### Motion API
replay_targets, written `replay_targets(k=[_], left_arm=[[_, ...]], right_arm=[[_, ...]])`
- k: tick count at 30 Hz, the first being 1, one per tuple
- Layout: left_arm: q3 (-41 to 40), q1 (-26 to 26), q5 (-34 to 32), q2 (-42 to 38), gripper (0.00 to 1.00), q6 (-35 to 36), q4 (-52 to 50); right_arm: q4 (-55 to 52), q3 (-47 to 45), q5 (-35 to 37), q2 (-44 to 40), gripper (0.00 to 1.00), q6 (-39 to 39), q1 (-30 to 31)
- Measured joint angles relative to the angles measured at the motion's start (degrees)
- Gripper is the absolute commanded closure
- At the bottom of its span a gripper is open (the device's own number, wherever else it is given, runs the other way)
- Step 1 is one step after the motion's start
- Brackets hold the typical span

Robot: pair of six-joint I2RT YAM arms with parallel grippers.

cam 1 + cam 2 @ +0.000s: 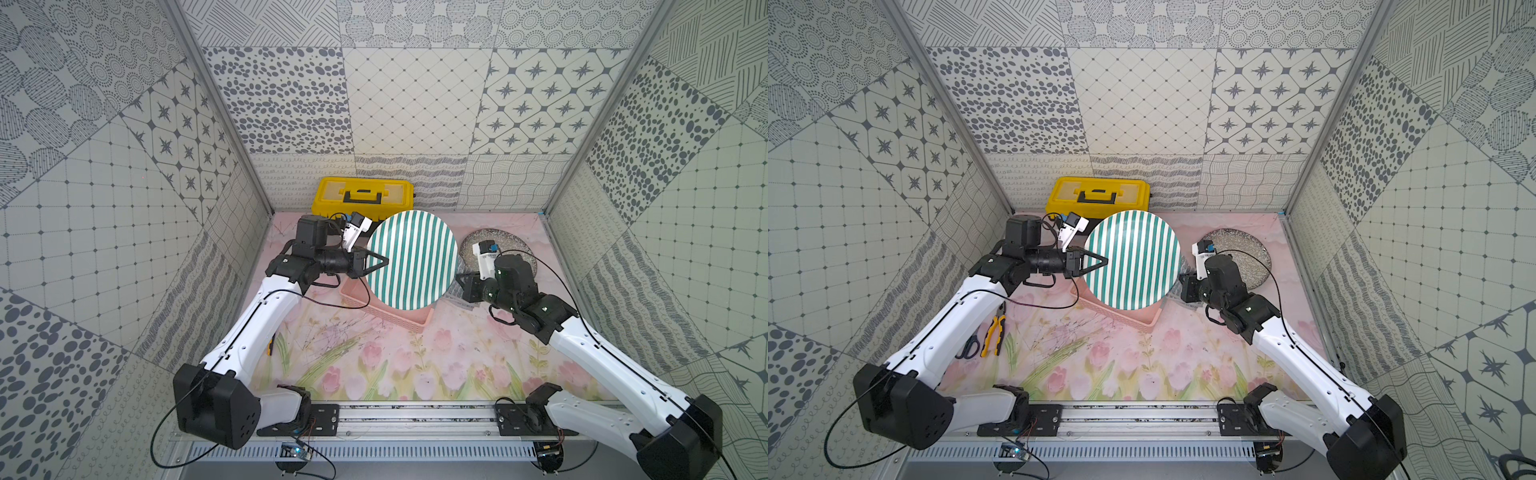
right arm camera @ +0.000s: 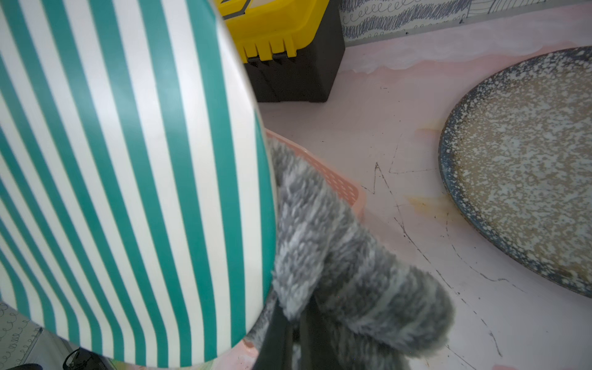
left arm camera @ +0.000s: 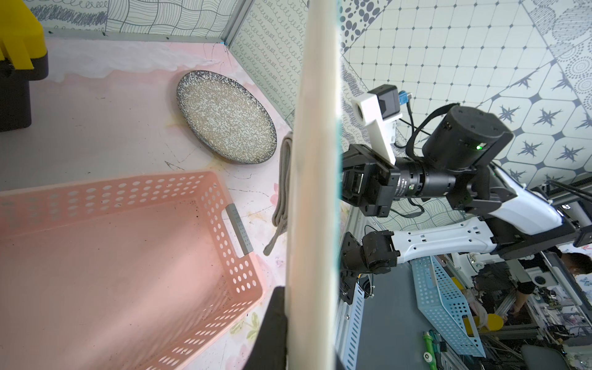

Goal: Wipe the wet plate dry
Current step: Wipe the plate with towel.

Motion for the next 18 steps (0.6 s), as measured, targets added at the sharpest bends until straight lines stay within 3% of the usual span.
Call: replay_targets(k=[9, 18], left_arm=[[0.0, 0.1, 0.0, 1.0, 1.0, -4.9, 2.3], [0.0, 0.4, 0.5, 1.8, 1.0, -9.9, 4.4]], right_arm=[[4.0, -4.0, -1.4, -1.1, 1.0, -0.6, 0.7], [5.6, -5.6, 3.1, -1.7, 1.0, -3.2, 6.8]])
